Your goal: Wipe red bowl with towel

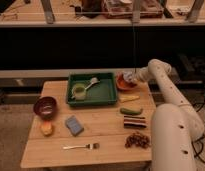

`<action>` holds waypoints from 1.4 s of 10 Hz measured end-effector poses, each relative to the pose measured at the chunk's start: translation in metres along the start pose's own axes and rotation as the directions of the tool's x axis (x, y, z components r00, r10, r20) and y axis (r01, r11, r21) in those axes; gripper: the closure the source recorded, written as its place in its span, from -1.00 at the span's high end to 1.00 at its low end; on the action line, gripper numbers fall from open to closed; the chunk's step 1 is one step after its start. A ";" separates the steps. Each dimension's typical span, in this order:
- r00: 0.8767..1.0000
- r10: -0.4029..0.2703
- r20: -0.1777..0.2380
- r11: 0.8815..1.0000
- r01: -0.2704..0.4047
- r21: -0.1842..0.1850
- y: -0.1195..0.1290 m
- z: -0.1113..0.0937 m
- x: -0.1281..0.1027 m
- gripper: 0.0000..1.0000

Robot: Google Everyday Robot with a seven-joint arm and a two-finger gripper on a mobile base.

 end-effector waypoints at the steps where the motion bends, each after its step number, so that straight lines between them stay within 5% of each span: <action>1: 1.000 0.000 0.004 1.000 0.000 -0.003 0.002 0.001 -0.001 -1.00; 9: 0.996 -0.064 0.063 0.996 0.068 -0.055 0.045 0.016 -0.034 -1.00; 14: 0.995 -0.095 0.043 0.995 0.097 -0.031 0.046 -0.005 -0.012 -1.00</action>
